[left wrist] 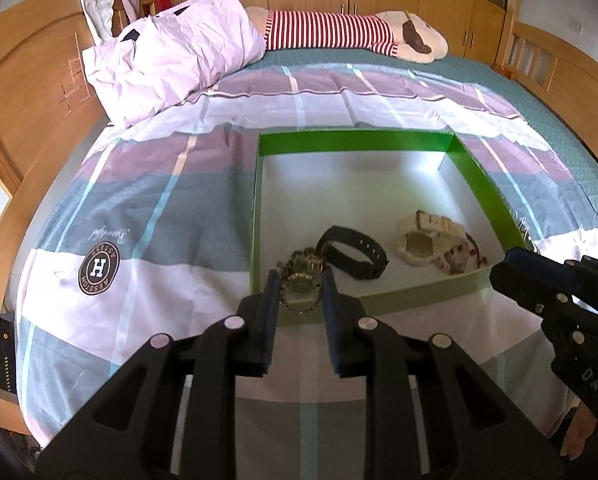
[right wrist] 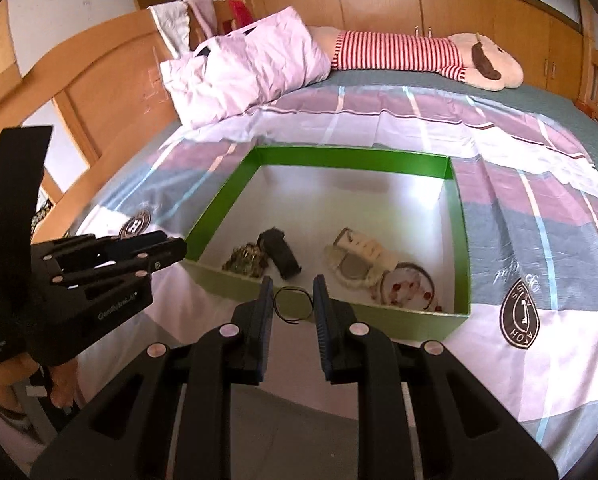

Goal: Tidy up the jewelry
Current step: 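Carry both rings over the green box with both tools, then lower both rings into the green box and open both tools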

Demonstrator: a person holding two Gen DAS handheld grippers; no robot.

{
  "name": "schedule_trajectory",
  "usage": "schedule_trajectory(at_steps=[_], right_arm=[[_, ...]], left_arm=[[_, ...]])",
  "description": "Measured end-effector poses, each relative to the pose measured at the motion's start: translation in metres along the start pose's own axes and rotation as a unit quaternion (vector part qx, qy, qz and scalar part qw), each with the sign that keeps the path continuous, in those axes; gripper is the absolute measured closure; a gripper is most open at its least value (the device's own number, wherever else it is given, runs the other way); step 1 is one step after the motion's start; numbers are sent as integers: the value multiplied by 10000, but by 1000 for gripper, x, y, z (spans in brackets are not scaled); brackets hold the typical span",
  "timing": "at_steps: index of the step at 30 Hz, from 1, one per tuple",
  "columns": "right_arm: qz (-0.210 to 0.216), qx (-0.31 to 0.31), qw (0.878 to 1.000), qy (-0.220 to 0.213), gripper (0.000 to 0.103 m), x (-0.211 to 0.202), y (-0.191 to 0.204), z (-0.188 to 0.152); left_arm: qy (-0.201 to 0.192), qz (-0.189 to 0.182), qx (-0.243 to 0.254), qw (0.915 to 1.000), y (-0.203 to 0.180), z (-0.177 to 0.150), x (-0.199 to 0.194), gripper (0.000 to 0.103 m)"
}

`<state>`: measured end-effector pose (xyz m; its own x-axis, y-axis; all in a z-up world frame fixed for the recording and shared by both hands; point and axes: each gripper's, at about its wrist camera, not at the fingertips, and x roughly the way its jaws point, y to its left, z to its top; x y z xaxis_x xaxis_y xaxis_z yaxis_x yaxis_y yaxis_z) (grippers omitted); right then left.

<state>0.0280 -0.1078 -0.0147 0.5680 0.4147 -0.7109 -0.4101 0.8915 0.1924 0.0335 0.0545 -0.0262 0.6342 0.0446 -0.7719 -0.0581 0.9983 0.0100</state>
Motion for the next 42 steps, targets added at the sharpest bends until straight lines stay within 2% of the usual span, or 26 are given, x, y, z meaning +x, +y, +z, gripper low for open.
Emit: schedule_trajectory(at_steps=[5, 19, 32, 35, 39, 42], right_arm=[[-77, 160, 9998, -118, 83, 1, -6, 5], [-140, 158, 9998, 29, 83, 11, -5, 2], [-213, 250, 9993, -186, 83, 5, -6, 6], [-320, 259, 9990, -198, 83, 10, -9, 9], [-428, 474, 9980, -10, 83, 32, -18, 11], [-537, 608, 9967, 54, 83, 46, -27, 13]], left_arm=[[-32, 10, 7, 10000, -1, 2, 1, 82], [12, 37, -65, 10000, 4, 2, 2, 82], [-68, 20, -168, 9998, 5, 5, 1, 82], [-83, 20, -277, 9996, 7, 11, 9, 82], [27, -95, -497, 9987, 8, 17, 28, 82], [45, 22, -495, 9988, 4, 18, 41, 82]])
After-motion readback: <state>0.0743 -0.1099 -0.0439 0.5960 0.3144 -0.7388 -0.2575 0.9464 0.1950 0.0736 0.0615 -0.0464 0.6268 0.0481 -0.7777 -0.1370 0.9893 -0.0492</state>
